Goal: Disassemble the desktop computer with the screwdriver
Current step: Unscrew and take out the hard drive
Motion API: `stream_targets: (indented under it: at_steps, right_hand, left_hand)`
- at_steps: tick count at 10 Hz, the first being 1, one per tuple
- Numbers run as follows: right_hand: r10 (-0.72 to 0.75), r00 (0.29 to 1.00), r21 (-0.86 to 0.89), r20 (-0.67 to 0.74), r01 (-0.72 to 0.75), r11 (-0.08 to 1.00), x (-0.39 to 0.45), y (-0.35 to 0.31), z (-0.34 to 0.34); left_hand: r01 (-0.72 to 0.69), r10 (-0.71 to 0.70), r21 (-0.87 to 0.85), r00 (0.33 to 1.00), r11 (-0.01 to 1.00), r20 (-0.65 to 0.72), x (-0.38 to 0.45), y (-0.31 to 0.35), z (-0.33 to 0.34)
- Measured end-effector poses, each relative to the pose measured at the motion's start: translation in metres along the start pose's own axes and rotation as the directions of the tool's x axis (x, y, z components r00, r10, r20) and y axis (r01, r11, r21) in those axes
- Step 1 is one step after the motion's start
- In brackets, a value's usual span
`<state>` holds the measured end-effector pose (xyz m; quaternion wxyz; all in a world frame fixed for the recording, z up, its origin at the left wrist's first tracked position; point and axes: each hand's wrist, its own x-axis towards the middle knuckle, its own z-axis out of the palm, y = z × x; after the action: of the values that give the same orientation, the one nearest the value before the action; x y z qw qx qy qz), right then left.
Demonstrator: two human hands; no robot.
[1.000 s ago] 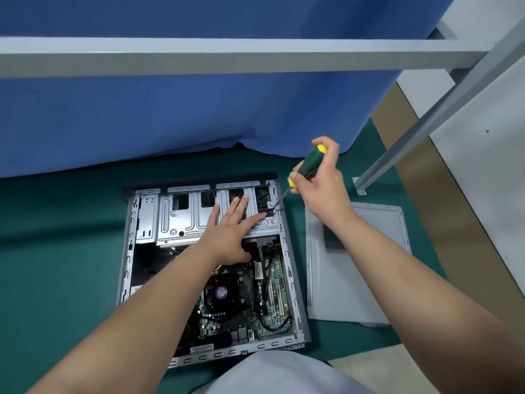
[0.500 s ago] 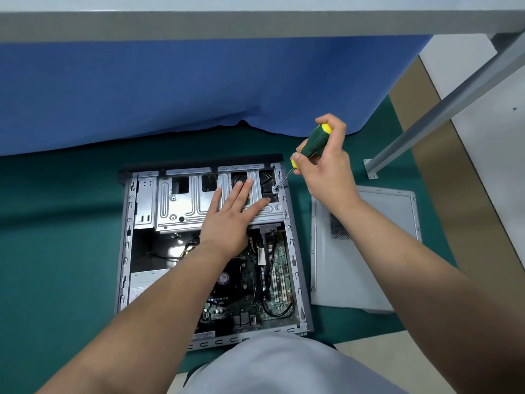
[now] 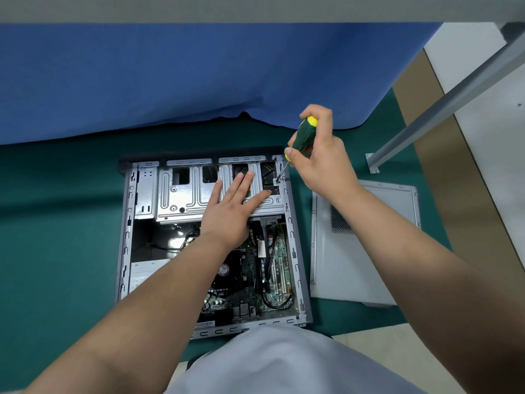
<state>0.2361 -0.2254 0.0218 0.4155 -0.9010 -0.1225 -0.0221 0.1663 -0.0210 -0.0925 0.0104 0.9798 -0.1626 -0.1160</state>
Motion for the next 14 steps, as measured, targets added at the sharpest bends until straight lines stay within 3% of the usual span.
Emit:
stream_targets:
  at_steps: [2,3,4,5,6,7,8,9,10,11,12,13,14]
  right_hand:
    - [0.006,0.999,-0.151,0.047,0.001,0.989,0.011,-0.021,-0.006]
    - [0.015,0.999,-0.507,-0.029,-0.028,0.861,0.022,-0.032,-0.012]
    - [-0.020,0.998,-0.699,-0.059,-0.028,0.714,0.029,-0.036,-0.019]
    - [-0.017,0.995,-0.786,0.100,0.089,0.612,0.037,-0.039,-0.034]
    - [-0.044,0.930,-0.705,0.365,0.307,0.639,0.043,-0.040,-0.045]
    - [-0.083,0.788,-0.512,0.609,0.471,0.719,0.049,-0.047,-0.059]
    - [-0.076,0.809,-0.572,0.583,0.475,0.668,0.049,-0.048,-0.058]
    - [-0.131,0.879,-0.744,0.457,0.460,0.485,0.049,-0.049,-0.055]
    - [-0.172,0.824,-0.658,0.540,0.541,0.523,0.049,-0.049,-0.053]
    - [-0.144,0.843,-0.647,0.518,0.497,0.579,0.048,-0.050,-0.050]
    - [-0.122,0.894,-0.728,0.430,0.424,0.539,0.047,-0.053,-0.050]
    - [-0.183,0.805,-0.585,0.564,0.546,0.600,0.043,-0.052,-0.050]
    - [-0.143,0.852,-0.647,0.503,0.481,0.592,0.044,-0.052,-0.049]
  left_hand:
    - [-0.001,0.001,-0.003,1.000,1.000,-0.007,0.000,-0.001,0.002]
    - [-0.003,0.003,-0.003,1.000,1.000,-0.011,0.000,-0.002,0.003]
    - [-0.002,0.002,-0.002,1.000,1.000,-0.013,0.001,-0.002,0.004]
    - [0.001,-0.001,-0.010,1.000,1.000,-0.019,0.000,-0.001,0.003]
    - [0.000,0.000,-0.016,1.000,1.000,-0.019,-0.001,0.000,0.003]
    - [-0.003,0.003,-0.015,1.000,1.000,-0.009,-0.001,-0.001,0.002]
    - [-0.003,0.002,-0.019,1.000,1.000,-0.005,-0.001,-0.001,0.001]
    - [-0.003,0.003,-0.021,1.000,1.000,-0.010,-0.001,-0.001,0.001]
    - [-0.006,0.005,-0.018,1.000,1.000,-0.013,-0.001,-0.002,0.001]
    - [-0.008,0.007,-0.017,1.000,1.000,-0.014,-0.001,-0.002,0.001]
    - [-0.006,0.006,-0.016,1.000,1.000,-0.013,-0.001,-0.001,0.001]
    - [-0.008,0.007,-0.018,1.000,1.000,-0.017,-0.001,-0.002,0.002]
    - [-0.009,0.009,-0.027,1.000,1.000,-0.021,-0.001,-0.002,0.003]
